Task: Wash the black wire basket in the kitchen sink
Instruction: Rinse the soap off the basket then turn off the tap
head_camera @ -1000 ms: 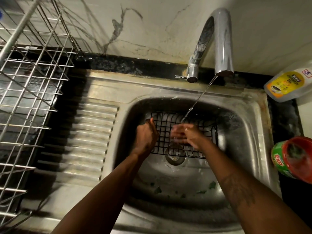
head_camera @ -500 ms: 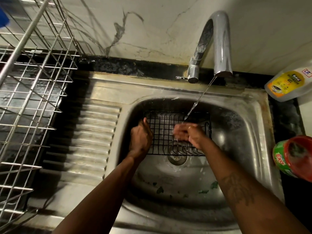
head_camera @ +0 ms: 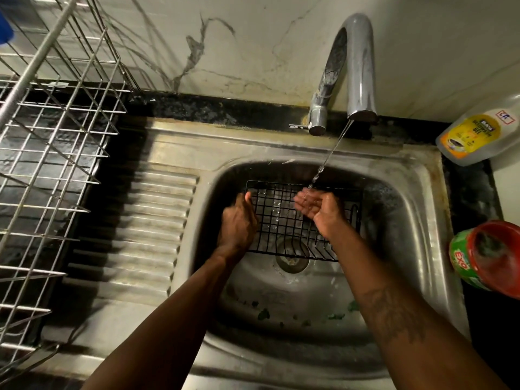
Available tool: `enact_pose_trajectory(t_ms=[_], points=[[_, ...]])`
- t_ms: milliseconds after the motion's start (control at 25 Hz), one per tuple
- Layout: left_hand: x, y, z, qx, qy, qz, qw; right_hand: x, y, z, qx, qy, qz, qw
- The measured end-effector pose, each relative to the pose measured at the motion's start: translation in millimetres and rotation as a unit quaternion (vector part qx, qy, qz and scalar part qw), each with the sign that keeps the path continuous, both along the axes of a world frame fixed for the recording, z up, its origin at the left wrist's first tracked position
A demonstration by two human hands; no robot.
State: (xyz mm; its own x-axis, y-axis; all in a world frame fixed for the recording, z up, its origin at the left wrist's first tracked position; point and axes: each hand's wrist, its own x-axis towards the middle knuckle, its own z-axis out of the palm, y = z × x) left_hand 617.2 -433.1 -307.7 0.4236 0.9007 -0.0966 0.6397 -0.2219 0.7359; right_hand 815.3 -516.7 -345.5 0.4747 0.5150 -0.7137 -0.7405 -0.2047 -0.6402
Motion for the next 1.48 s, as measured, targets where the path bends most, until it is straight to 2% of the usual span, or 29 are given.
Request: enact_pose_trajectory(t_ms=[40, 80, 120, 200, 240, 320, 400, 520, 600, 680, 760, 800, 840, 880, 960, 1040, 1120, 1280, 1320, 1400, 1480], points=[[2, -1, -3, 0.008, 0.006, -0.005, 1.0, -3, 3, -1, 0.019, 0.032, -0.065, 0.997], [4, -2, -6, 0.006, 0.01, -0.003, 1.0, -8, 2, -3, 0.033, 0.048, -0.079, 0.995], [6, -4, -8, -0.003, 0.012, 0.001, 1.0, -16, -3, -6, 0.029, 0.042, -0.044, 0.998], [9, -9, -10, -0.015, 0.014, 0.002, 1.0, -38, -17, -6, -0.018, -0.021, 0.14, 0.99], [11, -10, -10, -0.022, 0.013, -0.001, 1.0, -46, -22, -4, -0.05, -0.058, 0.237, 0.968], [15, -9, -12, -0.026, 0.015, -0.01, 0.999, -44, -26, -3, -0.081, -0.089, 0.321, 0.939], [17, -10, -14, 0.002, 0.023, -0.023, 0.999, -27, -24, 1, -0.045, -0.075, 0.286, 0.954], [17, -15, -17, 0.022, 0.024, -0.031, 0.999, -3, -11, 1, -0.016, -0.072, 0.08, 0.994], [18, -17, -19, 0.021, 0.031, -0.027, 0.999, -8, -5, -1, -0.016, -0.074, 0.023, 0.997], [20, -16, -19, 0.026, 0.035, -0.03, 0.999, -27, -11, -1, -0.024, -0.08, 0.128, 0.988], [26, -16, -17, 0.018, 0.03, -0.04, 0.999, -42, -24, 2, -0.079, -0.107, 0.323, 0.937], [30, -17, -16, 0.009, 0.033, -0.052, 0.998, -41, -29, 2, -0.097, -0.112, 0.375, 0.915], [34, -18, -14, 0.007, 0.035, -0.064, 0.997, -36, -31, 4, -0.097, -0.098, 0.377, 0.916], [37, -20, -14, 0.013, 0.036, -0.074, 0.997, -27, -32, 5, -0.085, -0.085, 0.344, 0.931], [41, -25, -15, 0.015, 0.035, -0.086, 0.996, -4, -32, 7, -0.056, -0.078, 0.2, 0.975], [42, -27, -15, 0.005, 0.038, -0.089, 0.995, 8, -31, 6, -0.038, -0.084, 0.074, 0.993], [38, -25, -16, 0.021, 0.042, -0.081, 0.996, 2, -32, 4, -0.031, -0.098, 0.082, 0.991], [13, -16, -1, 0.025, 0.045, -0.06, 0.997, -10, -28, -2, -0.055, -0.085, 0.225, 0.969], [5, -14, 2, 0.023, 0.052, -0.049, 0.997, -11, -23, -2, -0.075, -0.129, 0.239, 0.959], [-8, -15, 6, 0.016, 0.076, -0.023, 0.997, -16, -18, 2, -0.1, -0.304, 0.246, 0.915], [-17, -15, 9, 0.004, 0.088, -0.024, 0.996, -24, -22, 10, -0.089, -0.524, 0.232, 0.814]])
